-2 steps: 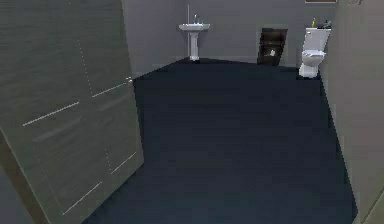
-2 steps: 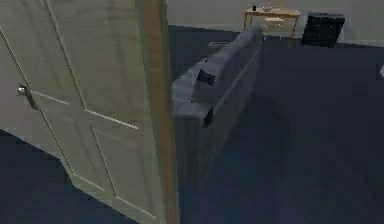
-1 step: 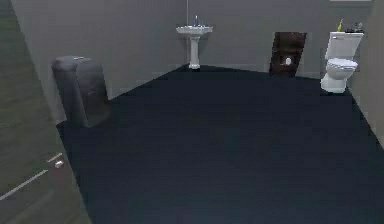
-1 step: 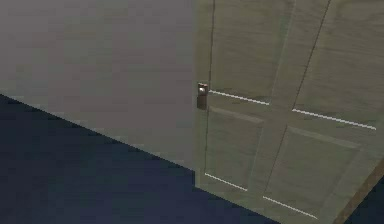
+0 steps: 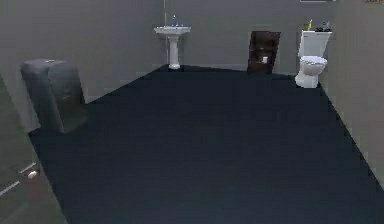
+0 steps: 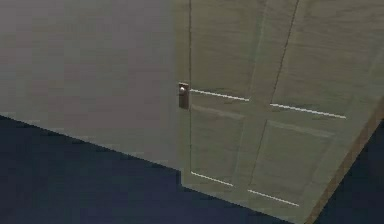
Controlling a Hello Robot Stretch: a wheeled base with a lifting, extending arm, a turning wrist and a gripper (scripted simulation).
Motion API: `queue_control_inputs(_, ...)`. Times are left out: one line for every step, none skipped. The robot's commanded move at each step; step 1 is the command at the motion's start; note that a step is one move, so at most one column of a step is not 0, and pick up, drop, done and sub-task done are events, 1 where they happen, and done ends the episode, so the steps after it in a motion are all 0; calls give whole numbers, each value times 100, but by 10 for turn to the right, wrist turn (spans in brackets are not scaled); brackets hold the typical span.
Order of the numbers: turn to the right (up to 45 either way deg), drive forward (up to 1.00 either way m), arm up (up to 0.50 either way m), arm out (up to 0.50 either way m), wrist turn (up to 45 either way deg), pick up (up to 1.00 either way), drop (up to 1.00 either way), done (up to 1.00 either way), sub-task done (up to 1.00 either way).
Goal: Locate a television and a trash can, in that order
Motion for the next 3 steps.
queue_control_inputs(0,65,0,0,0,0,0,0,0)
queue_control_inputs(-210,0,0,0,0,0,0,0,0)
queue_control_inputs(0,45,0,0,0,0,0,0,0)
